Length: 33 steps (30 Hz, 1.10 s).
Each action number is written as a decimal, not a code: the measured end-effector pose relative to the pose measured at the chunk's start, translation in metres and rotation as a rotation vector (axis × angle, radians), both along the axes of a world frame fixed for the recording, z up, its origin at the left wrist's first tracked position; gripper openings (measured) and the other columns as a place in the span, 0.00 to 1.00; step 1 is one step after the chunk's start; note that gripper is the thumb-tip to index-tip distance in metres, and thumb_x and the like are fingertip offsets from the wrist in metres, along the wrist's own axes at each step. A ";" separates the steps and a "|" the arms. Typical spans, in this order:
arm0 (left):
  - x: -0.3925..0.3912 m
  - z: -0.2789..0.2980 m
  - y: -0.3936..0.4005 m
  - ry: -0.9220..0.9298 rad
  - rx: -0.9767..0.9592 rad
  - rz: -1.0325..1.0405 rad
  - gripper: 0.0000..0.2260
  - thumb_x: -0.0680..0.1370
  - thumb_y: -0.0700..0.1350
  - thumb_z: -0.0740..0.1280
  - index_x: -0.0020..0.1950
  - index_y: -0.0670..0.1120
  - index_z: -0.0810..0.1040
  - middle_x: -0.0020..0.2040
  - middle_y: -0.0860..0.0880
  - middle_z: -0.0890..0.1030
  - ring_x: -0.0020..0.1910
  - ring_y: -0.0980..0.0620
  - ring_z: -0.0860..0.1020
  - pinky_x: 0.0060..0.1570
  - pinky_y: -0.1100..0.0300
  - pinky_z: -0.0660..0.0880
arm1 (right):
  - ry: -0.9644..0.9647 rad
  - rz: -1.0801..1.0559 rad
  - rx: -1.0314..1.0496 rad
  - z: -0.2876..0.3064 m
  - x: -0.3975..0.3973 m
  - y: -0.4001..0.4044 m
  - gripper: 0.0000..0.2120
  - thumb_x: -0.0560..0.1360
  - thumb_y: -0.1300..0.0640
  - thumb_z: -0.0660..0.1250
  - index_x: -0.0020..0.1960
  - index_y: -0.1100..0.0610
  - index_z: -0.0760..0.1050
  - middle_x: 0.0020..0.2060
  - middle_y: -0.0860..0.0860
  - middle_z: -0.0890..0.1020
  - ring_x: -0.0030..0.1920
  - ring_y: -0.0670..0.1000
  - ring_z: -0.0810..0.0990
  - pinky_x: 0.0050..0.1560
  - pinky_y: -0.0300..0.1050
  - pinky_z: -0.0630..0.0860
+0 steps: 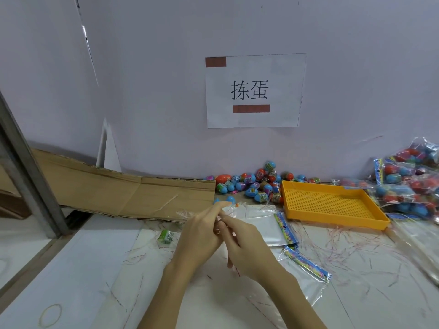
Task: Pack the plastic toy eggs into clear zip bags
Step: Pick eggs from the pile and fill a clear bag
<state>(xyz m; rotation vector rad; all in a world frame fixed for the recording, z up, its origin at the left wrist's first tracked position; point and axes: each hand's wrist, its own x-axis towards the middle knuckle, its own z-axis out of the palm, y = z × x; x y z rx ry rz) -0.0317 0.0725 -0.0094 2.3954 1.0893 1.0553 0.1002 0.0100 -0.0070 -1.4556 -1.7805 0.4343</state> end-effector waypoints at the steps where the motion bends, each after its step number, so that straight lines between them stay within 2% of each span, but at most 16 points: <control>1: 0.000 0.000 0.000 0.003 0.001 0.000 0.25 0.75 0.45 0.68 0.72 0.56 0.75 0.45 0.56 0.81 0.41 0.55 0.77 0.41 0.58 0.76 | 0.030 -0.007 -0.027 0.000 0.001 0.000 0.11 0.87 0.50 0.53 0.58 0.41 0.73 0.42 0.41 0.81 0.29 0.43 0.81 0.36 0.33 0.75; 4: 0.000 -0.001 0.002 0.019 -0.072 -0.023 0.29 0.75 0.53 0.73 0.74 0.64 0.70 0.48 0.61 0.80 0.45 0.58 0.78 0.44 0.63 0.75 | 0.107 -0.063 -0.062 0.001 0.006 0.000 0.11 0.87 0.51 0.52 0.55 0.44 0.73 0.43 0.47 0.83 0.27 0.48 0.82 0.32 0.39 0.78; 7: -0.005 0.001 0.005 0.077 -0.165 -0.014 0.32 0.74 0.62 0.72 0.76 0.68 0.64 0.48 0.64 0.79 0.52 0.58 0.76 0.53 0.56 0.77 | 0.056 -0.106 -0.010 0.001 0.008 0.001 0.10 0.86 0.53 0.55 0.53 0.45 0.73 0.40 0.42 0.82 0.32 0.45 0.82 0.34 0.39 0.78; 10: -0.010 0.006 0.006 0.126 -0.181 0.008 0.37 0.69 0.74 0.68 0.76 0.67 0.65 0.47 0.67 0.78 0.54 0.56 0.74 0.57 0.54 0.74 | -0.007 -0.162 0.050 0.003 0.013 0.002 0.10 0.86 0.58 0.56 0.53 0.46 0.73 0.44 0.41 0.82 0.32 0.40 0.79 0.37 0.42 0.78; 13: -0.016 0.009 0.008 0.175 -0.175 0.071 0.41 0.63 0.80 0.63 0.72 0.63 0.72 0.49 0.61 0.82 0.56 0.53 0.76 0.59 0.53 0.74 | 0.002 -0.228 0.127 0.007 0.019 0.001 0.09 0.86 0.55 0.57 0.54 0.48 0.75 0.47 0.40 0.83 0.30 0.38 0.78 0.34 0.34 0.74; 16: -0.017 0.007 0.010 0.174 -0.157 0.031 0.33 0.64 0.77 0.67 0.61 0.60 0.82 0.55 0.61 0.83 0.68 0.54 0.72 0.69 0.50 0.70 | -0.005 -0.225 0.163 0.009 0.022 0.000 0.12 0.84 0.49 0.55 0.54 0.49 0.76 0.43 0.44 0.84 0.30 0.41 0.79 0.35 0.36 0.76; 18: -0.015 0.005 0.008 0.080 -0.200 -0.067 0.30 0.64 0.77 0.70 0.63 0.69 0.78 0.60 0.68 0.79 0.70 0.64 0.68 0.68 0.53 0.70 | -0.043 -0.208 0.167 0.008 0.023 0.000 0.08 0.85 0.53 0.58 0.54 0.48 0.76 0.41 0.40 0.82 0.33 0.38 0.79 0.36 0.33 0.76; 20: -0.014 0.006 0.006 -0.020 -0.252 -0.132 0.27 0.65 0.76 0.71 0.62 0.75 0.75 0.58 0.72 0.78 0.66 0.70 0.70 0.61 0.63 0.73 | -0.076 -0.206 0.159 0.006 0.025 0.002 0.08 0.85 0.57 0.60 0.55 0.48 0.76 0.43 0.40 0.83 0.34 0.34 0.78 0.38 0.30 0.74; 23: -0.013 0.008 0.007 -0.061 -0.288 -0.188 0.20 0.73 0.61 0.75 0.62 0.73 0.75 0.55 0.65 0.82 0.59 0.63 0.79 0.51 0.70 0.78 | 0.006 -0.189 0.178 0.004 0.028 0.003 0.09 0.85 0.57 0.60 0.56 0.47 0.77 0.43 0.42 0.84 0.35 0.37 0.80 0.38 0.33 0.76; 26: -0.013 0.004 0.011 -0.062 -0.261 -0.172 0.17 0.77 0.50 0.76 0.58 0.69 0.77 0.47 0.59 0.83 0.50 0.59 0.82 0.51 0.65 0.80 | 0.080 -0.132 0.200 0.005 0.026 0.002 0.08 0.85 0.54 0.60 0.55 0.45 0.77 0.43 0.42 0.84 0.33 0.42 0.82 0.35 0.33 0.76; 28: -0.014 0.002 0.013 -0.025 -0.262 -0.101 0.14 0.77 0.50 0.76 0.56 0.66 0.77 0.45 0.59 0.82 0.47 0.61 0.82 0.50 0.62 0.82 | 0.152 -0.112 0.215 0.007 0.022 0.001 0.08 0.84 0.49 0.59 0.55 0.43 0.77 0.45 0.39 0.84 0.31 0.44 0.83 0.31 0.32 0.75; 30: -0.015 0.000 0.014 -0.025 -0.276 -0.034 0.14 0.76 0.50 0.76 0.58 0.62 0.76 0.46 0.59 0.82 0.45 0.63 0.81 0.48 0.63 0.82 | 0.219 -0.140 0.257 0.010 0.021 0.001 0.09 0.82 0.46 0.58 0.55 0.42 0.77 0.48 0.34 0.83 0.30 0.44 0.83 0.28 0.32 0.73; 33: -0.017 0.002 0.017 -0.197 -0.282 0.048 0.14 0.74 0.45 0.78 0.55 0.58 0.78 0.45 0.57 0.82 0.43 0.66 0.81 0.38 0.69 0.79 | 0.243 -0.260 0.343 0.009 0.024 0.005 0.07 0.83 0.54 0.61 0.56 0.45 0.77 0.51 0.34 0.81 0.34 0.42 0.84 0.30 0.33 0.76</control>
